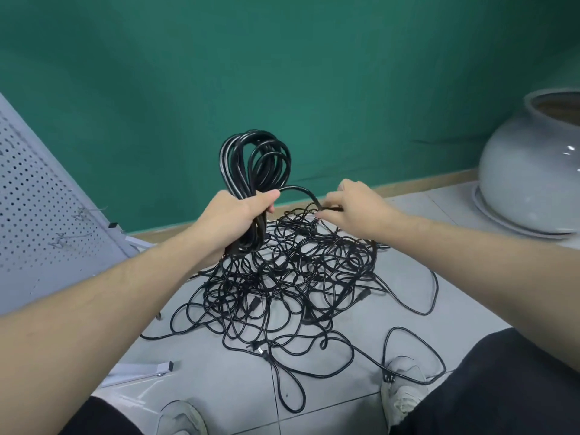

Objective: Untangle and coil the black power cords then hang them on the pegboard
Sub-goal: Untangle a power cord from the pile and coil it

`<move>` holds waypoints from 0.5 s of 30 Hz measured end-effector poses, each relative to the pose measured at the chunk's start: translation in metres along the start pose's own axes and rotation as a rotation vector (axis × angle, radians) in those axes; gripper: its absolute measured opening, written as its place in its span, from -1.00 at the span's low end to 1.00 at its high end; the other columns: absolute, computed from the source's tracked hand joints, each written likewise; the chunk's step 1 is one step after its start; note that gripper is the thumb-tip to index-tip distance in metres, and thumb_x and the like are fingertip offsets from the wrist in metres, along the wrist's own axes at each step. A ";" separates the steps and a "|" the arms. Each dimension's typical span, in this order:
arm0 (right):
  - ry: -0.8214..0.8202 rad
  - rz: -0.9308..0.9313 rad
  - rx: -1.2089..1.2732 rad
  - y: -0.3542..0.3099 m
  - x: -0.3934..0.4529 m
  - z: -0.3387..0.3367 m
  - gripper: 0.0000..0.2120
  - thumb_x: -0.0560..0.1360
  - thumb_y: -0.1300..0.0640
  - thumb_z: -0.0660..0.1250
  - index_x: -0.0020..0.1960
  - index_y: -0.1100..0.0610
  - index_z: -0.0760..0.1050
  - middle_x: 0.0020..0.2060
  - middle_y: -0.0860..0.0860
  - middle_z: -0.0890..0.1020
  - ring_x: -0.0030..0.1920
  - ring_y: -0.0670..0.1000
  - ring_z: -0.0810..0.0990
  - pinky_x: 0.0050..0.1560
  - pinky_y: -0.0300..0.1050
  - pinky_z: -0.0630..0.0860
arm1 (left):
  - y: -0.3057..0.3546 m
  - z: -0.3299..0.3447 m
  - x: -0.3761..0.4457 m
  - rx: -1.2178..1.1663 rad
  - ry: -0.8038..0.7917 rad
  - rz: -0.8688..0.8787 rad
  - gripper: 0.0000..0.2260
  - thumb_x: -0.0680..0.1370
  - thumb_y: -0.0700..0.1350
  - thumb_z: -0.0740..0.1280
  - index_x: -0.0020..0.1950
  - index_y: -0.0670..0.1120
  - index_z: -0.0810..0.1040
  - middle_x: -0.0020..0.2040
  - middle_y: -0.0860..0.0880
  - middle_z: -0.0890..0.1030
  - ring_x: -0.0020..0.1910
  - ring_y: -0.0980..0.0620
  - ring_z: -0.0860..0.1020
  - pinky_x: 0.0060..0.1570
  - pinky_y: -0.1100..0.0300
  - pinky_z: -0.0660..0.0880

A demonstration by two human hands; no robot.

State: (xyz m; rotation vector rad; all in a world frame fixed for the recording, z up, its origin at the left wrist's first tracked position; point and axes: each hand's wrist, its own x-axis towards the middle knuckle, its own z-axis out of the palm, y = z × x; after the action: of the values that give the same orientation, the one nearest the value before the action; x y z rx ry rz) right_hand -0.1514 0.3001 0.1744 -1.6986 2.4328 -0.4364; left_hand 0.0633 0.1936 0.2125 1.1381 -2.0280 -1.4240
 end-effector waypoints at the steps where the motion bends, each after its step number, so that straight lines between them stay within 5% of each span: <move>1: 0.025 -0.045 0.055 0.000 0.000 0.001 -0.70 0.61 -0.13 0.29 0.18 0.03 0.60 -0.01 0.00 0.42 0.09 0.10 0.46 0.17 0.00 0.43 | 0.000 -0.002 0.001 -0.014 0.011 -0.031 -0.68 0.50 0.21 0.46 -0.29 0.01 0.67 -0.35 -0.04 0.47 -0.39 -0.03 0.42 -0.27 0.16 0.42; 5: 0.193 -0.259 0.221 -0.006 -0.008 -0.004 -0.80 0.67 0.03 0.24 0.20 0.06 0.57 -0.03 -0.09 0.56 -0.04 -0.04 0.50 0.12 0.00 0.48 | -0.003 -0.010 0.000 -0.095 0.018 -0.182 -0.70 0.47 0.21 0.50 -0.23 -0.01 0.65 -0.34 -0.01 0.51 -0.52 0.06 0.44 -0.55 0.31 0.35; 8: 0.315 -0.408 0.196 -0.016 -0.017 -0.012 -0.80 0.63 -0.12 0.20 0.18 -0.10 0.51 -0.09 -0.14 0.62 -0.17 -0.08 0.52 -0.09 -0.06 0.51 | -0.005 -0.011 -0.003 -0.101 -0.035 -0.211 -0.71 0.42 0.14 0.57 -0.14 -0.06 0.67 -0.40 0.01 0.54 -0.53 0.08 0.46 -0.59 0.32 0.32; 11: 0.397 -0.505 0.230 -0.027 -0.022 -0.018 -0.78 0.62 -0.16 0.19 0.22 -0.16 0.42 -0.12 -0.17 0.65 -0.25 -0.12 0.51 -0.17 -0.23 0.45 | -0.006 -0.007 -0.005 -0.007 -0.148 -0.182 -0.80 0.47 0.02 0.54 0.04 -0.02 0.72 -0.33 0.02 0.56 -0.53 0.13 0.45 -0.60 0.34 0.32; 15: 0.375 -0.399 0.406 -0.037 -0.023 -0.019 -0.90 0.64 -0.10 0.23 0.02 -0.16 0.31 -0.34 -0.22 0.55 -0.37 -0.14 0.44 -0.24 -0.18 0.37 | -0.008 0.003 -0.012 0.093 -0.324 -0.077 -0.76 0.53 -0.21 0.35 -0.06 0.08 0.77 -0.27 -0.04 0.51 -0.38 0.04 0.40 -0.44 0.26 0.36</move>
State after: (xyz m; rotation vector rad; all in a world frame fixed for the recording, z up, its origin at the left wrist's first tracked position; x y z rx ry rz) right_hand -0.1161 0.3127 0.2029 -2.0383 1.9961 -1.3045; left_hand 0.0715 0.2037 0.2059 1.0900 -2.3135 -1.6574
